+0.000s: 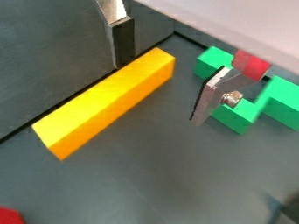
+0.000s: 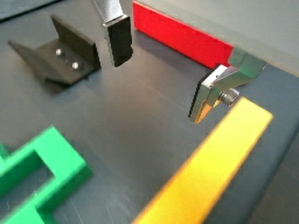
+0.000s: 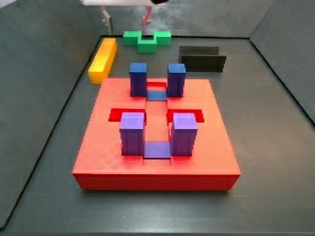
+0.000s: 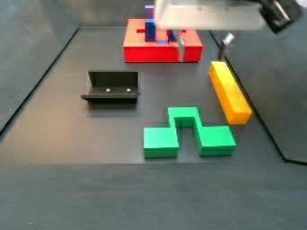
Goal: Pick up the yellow object. Move up. Move to above the board. Insert the yellow object.
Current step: Pick up the yellow object.
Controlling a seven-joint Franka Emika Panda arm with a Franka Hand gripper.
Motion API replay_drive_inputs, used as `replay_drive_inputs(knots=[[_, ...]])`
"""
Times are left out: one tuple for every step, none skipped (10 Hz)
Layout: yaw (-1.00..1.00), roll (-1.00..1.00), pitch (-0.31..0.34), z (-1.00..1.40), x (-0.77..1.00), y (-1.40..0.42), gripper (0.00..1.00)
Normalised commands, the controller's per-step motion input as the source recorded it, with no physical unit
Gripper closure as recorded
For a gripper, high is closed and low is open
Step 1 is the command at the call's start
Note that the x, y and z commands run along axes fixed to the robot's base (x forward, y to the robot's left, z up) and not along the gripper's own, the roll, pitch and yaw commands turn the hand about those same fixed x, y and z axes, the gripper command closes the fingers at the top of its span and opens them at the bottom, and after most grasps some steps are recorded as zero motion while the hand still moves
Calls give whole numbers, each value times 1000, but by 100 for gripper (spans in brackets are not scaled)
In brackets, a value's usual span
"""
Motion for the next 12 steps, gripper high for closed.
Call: replay_drive_inputs(knots=[[29, 0, -50, -109, -266, -6, 0], [0, 0, -13, 0, -71, 0, 0], [0, 39, -179, -174, -314, 0, 0], [0, 0, -110, -266, -20, 206, 0], [-29, 23, -146, -297, -291, 14, 0], [-91, 20, -124, -277, -400, 0, 0], [-57, 0, -97, -169, -349, 9, 0], [-43, 9, -70, -174, -354, 0, 0], [-69, 0, -70, -177, -397, 0, 0], [0, 0, 0, -89, -74, 0, 0], [0, 0, -46, -69, 0, 0, 0], [37, 21, 0, -229, -43, 160, 0]])
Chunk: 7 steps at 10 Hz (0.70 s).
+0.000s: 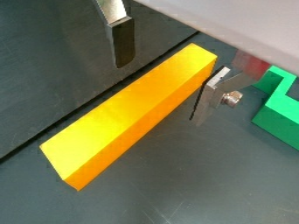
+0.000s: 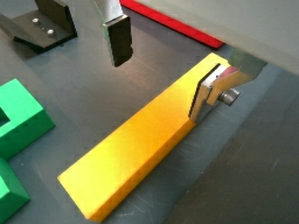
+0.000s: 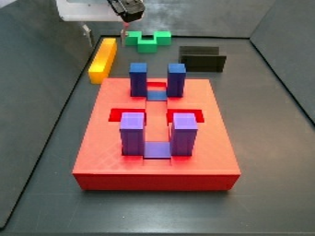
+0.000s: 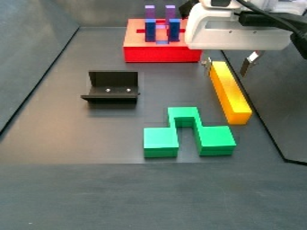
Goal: Pick up the yellow object. Move up. Move to above the board. Insert the yellow object.
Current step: Pick up the yellow object.
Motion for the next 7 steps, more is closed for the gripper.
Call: replay_drive_inputs(knots=[[131, 26, -10, -223, -54, 254, 0], [260, 44, -43, -223, 0, 180, 0], [103, 0, -41, -160, 0, 0, 0], [100, 0, -14, -177, 0, 0, 0], [31, 13, 0, -197, 14, -20, 0], [0, 34, -10, -286, 0, -91, 0], [0, 29, -39, -349, 0, -23, 0]])
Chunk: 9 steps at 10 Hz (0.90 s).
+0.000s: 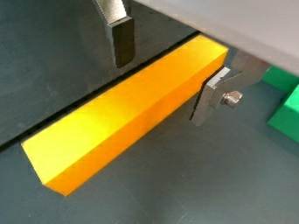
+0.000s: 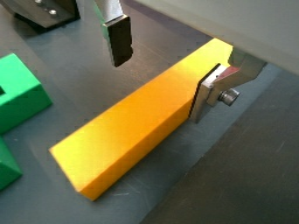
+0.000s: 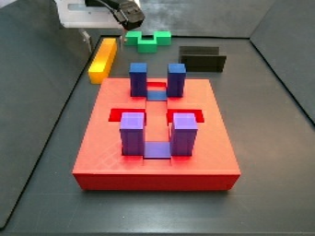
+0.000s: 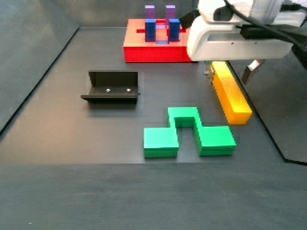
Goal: Pick up the yellow object. Move up. Move to above the board. Insert the yellow object.
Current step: Pick up the yellow object.
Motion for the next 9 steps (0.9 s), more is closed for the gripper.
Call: replay_drive_inputs(knots=[[0, 34, -40, -329, 0, -57, 0], [0, 27, -10, -277, 0, -40, 0], [0, 43, 0, -260, 0, -94, 0], [0, 40, 0, -217, 0, -94, 0], [0, 0, -6, 0, 0, 0, 0], [0, 0, 0, 0, 0, -26, 0], [0, 16, 0, 0, -9, -54, 0], [0, 3, 0, 0, -23, 0, 0], [0, 37, 0, 0, -14, 0, 0]])
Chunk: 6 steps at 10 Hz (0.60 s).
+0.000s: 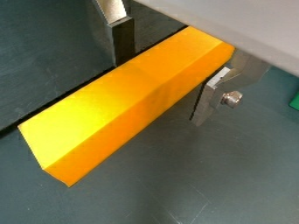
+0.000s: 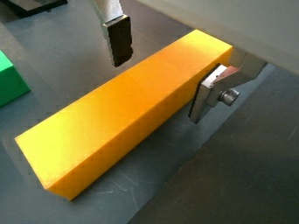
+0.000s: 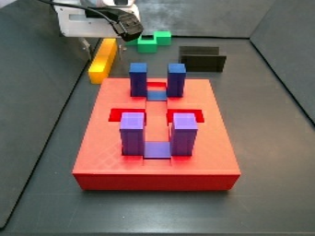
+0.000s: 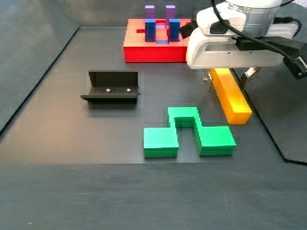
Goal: Pick up the yellow object. Move up. Move to above the board. Insert the yellow object.
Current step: Pick up the yellow object.
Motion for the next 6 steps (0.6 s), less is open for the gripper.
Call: replay_drive_inputs(knots=[[0, 0, 0, 0, 0, 0, 100], [0, 0, 0, 0, 0, 0, 100], [0, 0, 0, 0, 0, 0, 100], [0, 0, 0, 0, 0, 0, 100], [0, 0, 0, 0, 0, 0, 100], [0, 0, 0, 0, 0, 0, 100]])
